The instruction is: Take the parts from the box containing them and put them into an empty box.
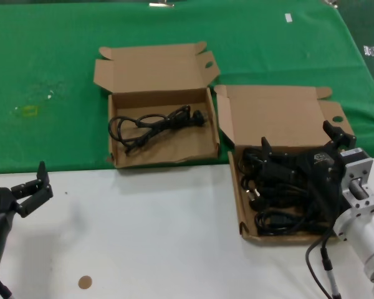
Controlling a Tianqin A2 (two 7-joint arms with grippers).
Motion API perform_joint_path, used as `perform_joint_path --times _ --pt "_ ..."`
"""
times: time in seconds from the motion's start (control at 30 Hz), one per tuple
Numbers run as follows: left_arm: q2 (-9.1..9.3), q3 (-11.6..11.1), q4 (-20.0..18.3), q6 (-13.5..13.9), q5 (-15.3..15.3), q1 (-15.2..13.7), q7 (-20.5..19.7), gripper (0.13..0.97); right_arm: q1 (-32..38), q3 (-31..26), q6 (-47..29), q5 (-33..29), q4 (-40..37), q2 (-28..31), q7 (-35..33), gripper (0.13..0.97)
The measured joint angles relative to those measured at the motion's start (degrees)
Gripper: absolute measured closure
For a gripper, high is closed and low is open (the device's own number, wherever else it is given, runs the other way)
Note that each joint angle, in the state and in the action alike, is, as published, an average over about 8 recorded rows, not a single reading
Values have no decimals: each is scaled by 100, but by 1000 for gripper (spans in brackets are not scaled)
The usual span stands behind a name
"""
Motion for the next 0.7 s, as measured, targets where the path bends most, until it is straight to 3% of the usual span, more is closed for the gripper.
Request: perform_joint_path --times 0.7 --pt "0 0 0 0 0 0 0 132 0 0 0 0 0 0 0 129"
